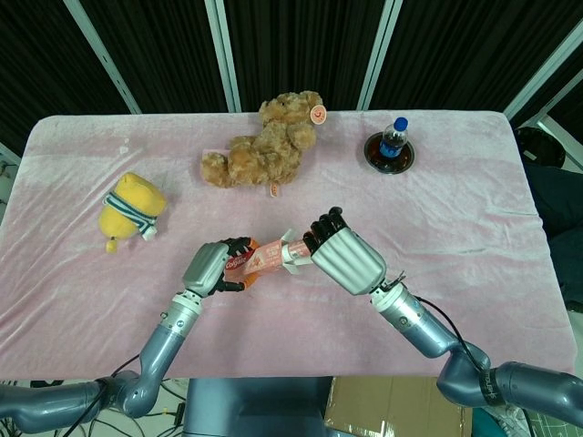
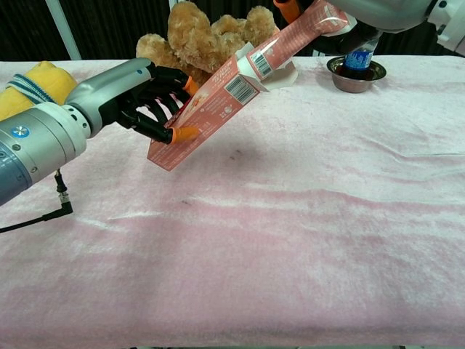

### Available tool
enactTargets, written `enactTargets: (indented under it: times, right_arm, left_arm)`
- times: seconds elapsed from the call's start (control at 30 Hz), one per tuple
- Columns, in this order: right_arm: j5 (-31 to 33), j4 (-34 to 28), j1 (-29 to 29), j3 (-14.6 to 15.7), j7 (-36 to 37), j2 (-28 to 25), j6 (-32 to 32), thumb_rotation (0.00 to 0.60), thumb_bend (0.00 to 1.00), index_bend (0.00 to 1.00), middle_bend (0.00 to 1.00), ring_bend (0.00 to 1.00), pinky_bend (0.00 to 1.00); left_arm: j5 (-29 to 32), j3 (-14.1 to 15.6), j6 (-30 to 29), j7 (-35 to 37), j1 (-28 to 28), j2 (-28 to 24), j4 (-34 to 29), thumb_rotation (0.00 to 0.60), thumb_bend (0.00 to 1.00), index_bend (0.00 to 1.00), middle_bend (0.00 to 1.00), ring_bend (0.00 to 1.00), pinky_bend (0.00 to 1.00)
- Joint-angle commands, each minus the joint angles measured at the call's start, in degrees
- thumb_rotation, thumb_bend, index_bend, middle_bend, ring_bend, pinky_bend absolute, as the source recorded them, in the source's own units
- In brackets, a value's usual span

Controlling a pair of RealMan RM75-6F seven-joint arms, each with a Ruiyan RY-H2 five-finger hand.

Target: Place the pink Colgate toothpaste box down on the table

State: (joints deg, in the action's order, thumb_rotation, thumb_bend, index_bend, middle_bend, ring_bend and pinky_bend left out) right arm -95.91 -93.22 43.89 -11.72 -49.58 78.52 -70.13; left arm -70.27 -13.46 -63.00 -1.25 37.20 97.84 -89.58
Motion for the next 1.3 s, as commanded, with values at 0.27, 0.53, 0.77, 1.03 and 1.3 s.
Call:
enactTargets:
  times: [0.27,0.53,0.77,1.03,1.3]
  right_arm:
    - [-2.1,1.2,-0.4,0.3,0.6,0.6,-1.8,0.6,0.34,0.4,0.32,0.3,0.4]
    - [-3.0,2.0,-1.0,0.1,1.3,1.0,-3.0,0.6,0.29,0.24,0.22,0.2,0.34]
    - [-2.4,2.5,-1.4,-0.4,1.4,1.3,-3.5,0.6,0.29,0.22,0.21,0.19,0.33]
    - [-0.5,2.7,-2.4,-1.2,0.6,1.3,-3.9,0.6,0.29,0.21,0.2,0.19,0.33]
    - [2.0,2.3,-3.4,-2.0,0.7,0.9,-4.2,0.6,0.29,0.21,0.2,0.19,0.33]
  left_arm:
    - [0.3,-0.7,-1.0,0.0,0.2,1.7,-0.5,0.6,0.35,0.41,0.41,0.36,0.43]
    - [-2.1,-1.2,-4.3,2.0,-0.4,3.6,1.7,0.6,0.35,0.41,0.41,0.36,0.43]
    - [-4.2,-1.3,-6.3,3.7,-0.7,4.7,3.8,0.6,0.35,0.41,0.41,0.36,0.43]
    - [-5.5,-0.7,-6.3,3.6,-0.8,3.7,4.5,0.6,0.35,0.41,0.41,0.36,0.43]
    - [-6.6,1.6,-3.3,-1.1,-0.8,-2.7,4.7,0.6,0.35,0.41,0.41,0.36,0.43]
